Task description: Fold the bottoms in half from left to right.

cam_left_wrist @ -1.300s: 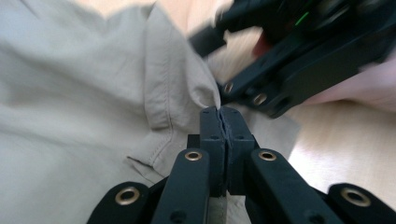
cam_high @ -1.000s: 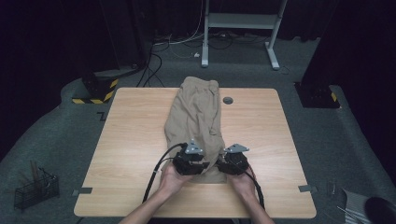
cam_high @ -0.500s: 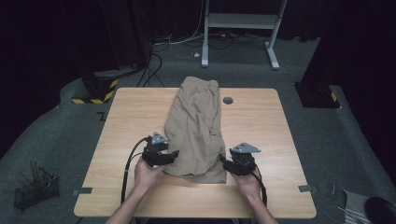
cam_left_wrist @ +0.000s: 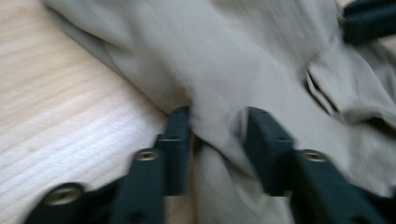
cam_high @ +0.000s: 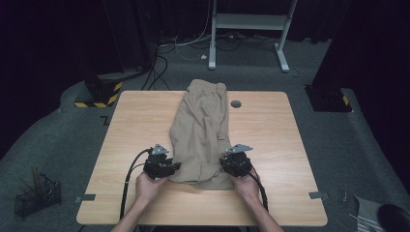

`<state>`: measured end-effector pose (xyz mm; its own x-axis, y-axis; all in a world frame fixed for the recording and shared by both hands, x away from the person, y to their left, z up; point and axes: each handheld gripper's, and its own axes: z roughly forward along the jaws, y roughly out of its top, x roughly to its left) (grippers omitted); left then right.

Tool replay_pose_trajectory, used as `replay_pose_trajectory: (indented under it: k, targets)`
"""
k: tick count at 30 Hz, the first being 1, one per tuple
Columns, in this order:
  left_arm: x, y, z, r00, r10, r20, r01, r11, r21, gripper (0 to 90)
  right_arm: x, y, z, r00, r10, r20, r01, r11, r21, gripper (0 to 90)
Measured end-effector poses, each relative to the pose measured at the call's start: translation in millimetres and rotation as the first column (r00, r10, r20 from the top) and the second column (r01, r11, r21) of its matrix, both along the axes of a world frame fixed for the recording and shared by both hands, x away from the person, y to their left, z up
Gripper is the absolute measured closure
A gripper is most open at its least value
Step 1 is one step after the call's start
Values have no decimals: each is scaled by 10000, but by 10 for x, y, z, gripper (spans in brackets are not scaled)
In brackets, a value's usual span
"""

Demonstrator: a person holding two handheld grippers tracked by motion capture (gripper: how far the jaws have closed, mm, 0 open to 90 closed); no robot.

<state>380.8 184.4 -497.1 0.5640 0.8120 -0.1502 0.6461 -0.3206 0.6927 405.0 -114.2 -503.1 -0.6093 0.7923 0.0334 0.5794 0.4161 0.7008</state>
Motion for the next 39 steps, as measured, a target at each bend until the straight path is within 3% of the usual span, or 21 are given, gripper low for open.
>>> replay_pose_trajectory:
  k: [2, 4, 7, 10, 13, 15, 18, 23, 26, 28, 32, 35, 37, 39]
  targets:
    - [-13, -9, 3, 9998, -196, 3, 196, 9998, -4, 790, -11, -30, 0, 9999, 142, 44, -142, 9999, -69, 885]
    - [-43, -18, 30, 9997, -199, 140, 196, 9997, 167, 851, -19, -66, 18, 9998, 212, 61, -212, 9997, -85, 894]
    - [-137, -24, 92, 9985, -223, 500, 190, 9976, 663, 860, -61, -127, 98, 9988, 238, 434, -235, 9997, -78, 896]
    - [-255, -37, 144, 9972, -322, 681, 264, 9961, 840, 855, -128, -203, 218, 9946, 174, 1022, -196, 9996, 207, 894]
    - [-318, -74, 153, 9965, -546, 638, 474, 9928, 1104, 786, -138, -231, 213, 9934, 139, 1134, -110, 9996, -261, 889]
    - [-314, -37, 162, 9974, -366, 625, 312, 9957, 868, 697, -104, -276, 125, 9969, -11, 782, 43, 9992, -395, 883]
    - [-238, 70, 177, 9976, 294, 634, -335, 9973, 646, 583, -110, -338, 42, 9984, -265, 508, 281, 9991, -304, 850]
    - [-91, 206, 146, 9942, 1008, 385, -1015, 9947, 189, 512, -169, -323, 154, 9953, -201, 951, 209, 9998, -74, 755]
    - [-22, 293, 123, 9907, 1346, 214, -1342, 9908, -178, 496, -206, -211, 285, 9908, 235, 1335, -258, 9995, 154, 735]
    - [-17, 331, 129, 9884, 1489, 292, -1485, 9888, -141, 495, -218, -100, 318, 9888, 549, 1385, -583, 9981, 208, 726]
    - [13, 413, 113, 9834, 1797, 239, -1800, 9836, 109, 483, -162, 138, 250, 9873, 1056, 1188, -1059, 9944, -41, 673]
    - [87, 427, 76, 9799, 1987, 190, -1995, 9783, 562, 464, -71, 268, 140, 9911, 1155, 662, -1154, 9933, -59, 602]
    - [169, 409, 43, 9813, 1915, 186, -1922, 9805, 419, 448, -26, 325, 69, 9923, 1184, 370, -1179, 9929, -156, 577]
    - [267, 384, -5, 9817, 1902, 43, -1902, 9817, -28, 432, 13, 349, -1, 9930, 1179, 99, -1175, 9926, -307, 591]
